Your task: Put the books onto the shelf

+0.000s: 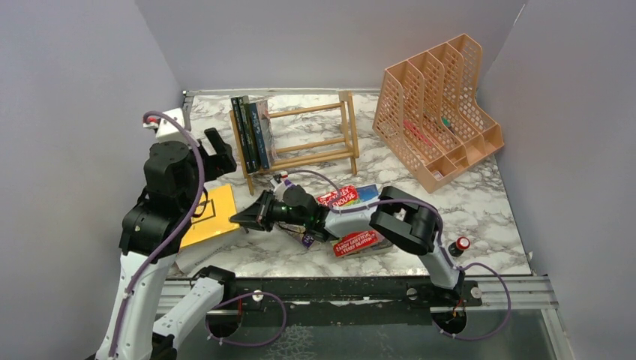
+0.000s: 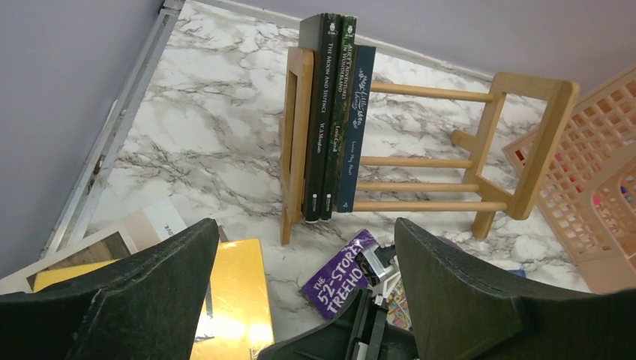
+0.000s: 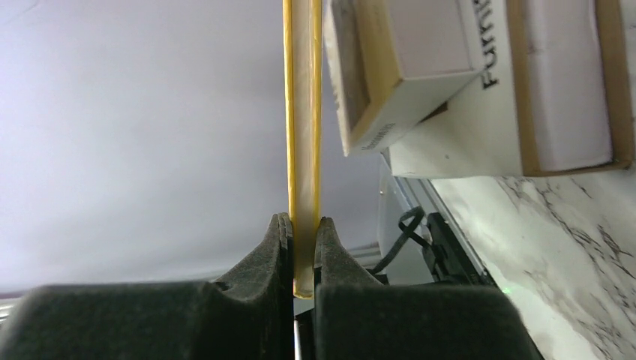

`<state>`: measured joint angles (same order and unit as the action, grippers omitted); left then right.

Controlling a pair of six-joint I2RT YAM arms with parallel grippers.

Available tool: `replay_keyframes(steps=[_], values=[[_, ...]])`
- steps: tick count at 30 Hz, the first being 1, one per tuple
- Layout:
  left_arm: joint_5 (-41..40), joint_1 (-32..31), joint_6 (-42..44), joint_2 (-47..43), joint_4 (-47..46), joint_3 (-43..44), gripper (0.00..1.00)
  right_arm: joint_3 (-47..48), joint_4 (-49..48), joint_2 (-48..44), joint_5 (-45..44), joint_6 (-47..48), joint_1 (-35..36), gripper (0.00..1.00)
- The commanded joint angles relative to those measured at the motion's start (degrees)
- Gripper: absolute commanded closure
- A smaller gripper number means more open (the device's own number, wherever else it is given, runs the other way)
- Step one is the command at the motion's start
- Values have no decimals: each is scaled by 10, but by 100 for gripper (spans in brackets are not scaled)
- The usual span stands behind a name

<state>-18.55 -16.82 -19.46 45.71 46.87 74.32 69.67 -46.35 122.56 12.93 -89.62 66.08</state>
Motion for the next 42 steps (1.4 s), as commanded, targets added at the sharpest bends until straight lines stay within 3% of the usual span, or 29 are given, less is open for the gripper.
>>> replay_keyframes(steps=[1, 9, 18, 26, 34, 42], values=[[-28, 4, -41, -41, 3, 8, 13, 8, -138, -55, 7, 9, -13, 99], [-38, 4, -108, -95, 1, 13, 13, -12, -173, -99, 6, 31, -35, 99], [211, 4, -109, -72, -87, 14, 11, -55, -210, -173, -13, 52, -110, 99], [316, 4, -163, -64, -160, -27, 10, -100, -216, -240, -42, 50, -177, 99], [327, 4, -262, -34, -215, -91, 8, -139, -246, -286, -58, -5, -220, 99], [304, 4, -320, -21, -422, -197, 7, -194, -261, -336, -46, -35, -225, 99]])
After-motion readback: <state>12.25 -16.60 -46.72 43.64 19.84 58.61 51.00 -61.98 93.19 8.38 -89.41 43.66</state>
